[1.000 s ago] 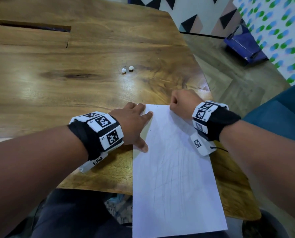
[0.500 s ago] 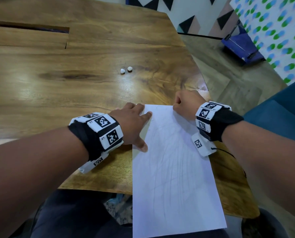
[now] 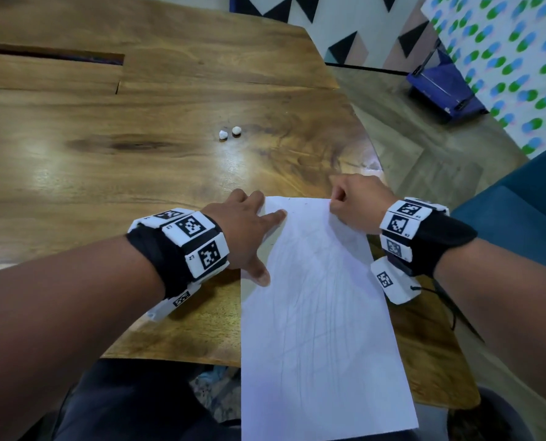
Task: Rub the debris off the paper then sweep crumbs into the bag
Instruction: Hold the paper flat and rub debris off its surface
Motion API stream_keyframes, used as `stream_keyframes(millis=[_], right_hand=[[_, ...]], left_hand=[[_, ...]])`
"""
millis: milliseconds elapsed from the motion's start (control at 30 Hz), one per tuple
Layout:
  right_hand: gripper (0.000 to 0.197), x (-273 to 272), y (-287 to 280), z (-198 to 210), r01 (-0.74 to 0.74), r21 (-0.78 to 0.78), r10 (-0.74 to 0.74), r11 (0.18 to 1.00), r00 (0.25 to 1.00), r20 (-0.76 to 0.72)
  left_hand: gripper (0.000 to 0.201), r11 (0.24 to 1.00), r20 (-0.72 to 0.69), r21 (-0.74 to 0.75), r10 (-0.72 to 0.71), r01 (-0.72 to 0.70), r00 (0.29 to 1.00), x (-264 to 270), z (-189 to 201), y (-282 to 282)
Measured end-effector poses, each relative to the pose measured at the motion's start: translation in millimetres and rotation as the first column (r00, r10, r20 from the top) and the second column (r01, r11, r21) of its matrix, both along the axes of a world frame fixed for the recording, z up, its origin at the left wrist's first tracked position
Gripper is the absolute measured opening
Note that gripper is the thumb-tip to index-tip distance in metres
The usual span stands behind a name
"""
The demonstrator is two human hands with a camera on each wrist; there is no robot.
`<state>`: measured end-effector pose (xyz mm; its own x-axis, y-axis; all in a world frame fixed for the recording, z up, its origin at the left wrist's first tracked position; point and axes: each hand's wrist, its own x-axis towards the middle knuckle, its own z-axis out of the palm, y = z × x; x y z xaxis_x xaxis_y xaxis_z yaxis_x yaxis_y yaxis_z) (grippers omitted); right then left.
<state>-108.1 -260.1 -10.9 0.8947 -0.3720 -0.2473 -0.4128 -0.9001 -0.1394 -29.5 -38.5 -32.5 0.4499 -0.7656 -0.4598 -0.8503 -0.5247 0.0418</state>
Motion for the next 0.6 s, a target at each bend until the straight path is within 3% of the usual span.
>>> stream_keyframes(millis=[133,233,367,467,600], right_hand=[[0.007,-13,42,-2,-0.176,0.106,0.176,0.979,0.984,0.017],[0.004,-15,73,-10,-0.272,0.153,0.274,0.950,0.962,0.008],[0.005,-3,64,-8,-0.172,0.076,0.175,0.982,0.984,-0.034],[0.016,10,37,-1,-0.053,-0.015,0.053,0.998,0.998,-0.035],[0.008,2,51,-3,-0.118,0.041,0.119,0.992,0.993,-0.012]], left_hand=[[0.126,0.999,0.013,0.049,0.002,-0.003,1.000,1,7,-13],[0.111,0.997,0.011,0.076,0.021,-0.022,1.000,0,12,-18],[0.127,0.995,0.035,0.094,0.019,-0.023,0.999,1,10,-16],[0.133,0.995,0.079,0.100,0.000,-0.008,0.997,1,11,-16],[0.128,0.997,0.081,0.078,-0.020,0.014,0.997,2,13,-15]])
